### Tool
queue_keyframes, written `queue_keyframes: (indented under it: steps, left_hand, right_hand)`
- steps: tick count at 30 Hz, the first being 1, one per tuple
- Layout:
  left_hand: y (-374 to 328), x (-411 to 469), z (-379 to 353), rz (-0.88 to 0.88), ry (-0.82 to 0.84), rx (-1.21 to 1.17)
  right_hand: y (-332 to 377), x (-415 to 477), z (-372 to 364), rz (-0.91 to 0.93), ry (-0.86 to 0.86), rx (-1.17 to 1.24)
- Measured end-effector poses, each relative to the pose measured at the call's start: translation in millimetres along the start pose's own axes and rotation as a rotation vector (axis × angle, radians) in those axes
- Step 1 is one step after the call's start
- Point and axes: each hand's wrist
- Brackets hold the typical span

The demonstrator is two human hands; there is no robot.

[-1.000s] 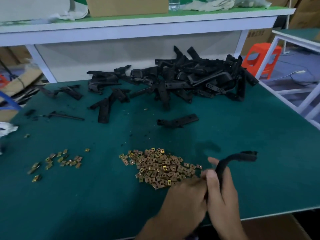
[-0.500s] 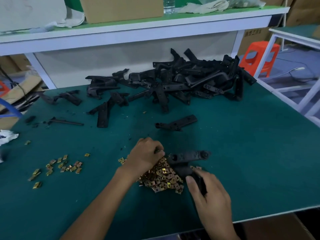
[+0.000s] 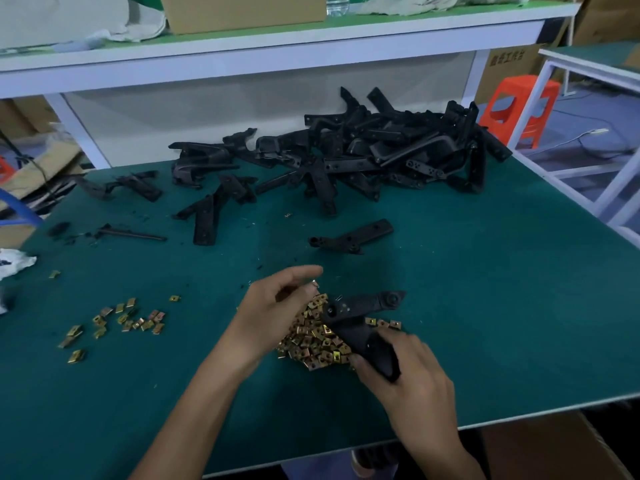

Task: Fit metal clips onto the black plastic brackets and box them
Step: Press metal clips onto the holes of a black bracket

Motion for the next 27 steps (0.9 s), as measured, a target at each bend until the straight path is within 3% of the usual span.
queue_keyframes:
  steps: [11, 19, 24, 27]
  left_hand:
    - [-15, -18, 10, 0.035, 0.105, -0.03]
    - [-12, -20, 6, 0.08, 0.072, 0.003]
    - [-12, -25, 3, 0.066, 0.027, 0.061]
    - [-9, -35, 0, -0.01, 0.023, 0.211]
  right_hand:
    - [-1, -1, -2, 0.085, 0.06, -0.154]
    - [-1, -2, -2, 0.154, 0.087, -0.207]
    - [2, -2, 0, 0.192, 0.085, -0.224]
    - [4, -1, 0, 0.191, 0.093, -0.243]
Point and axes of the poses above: each hand's wrist, its own x-axis towards the middle knuckle, its own z-axis out of the back of the hand, y = z × x, and after that the axes turned 4 degrees about -y, right-handed
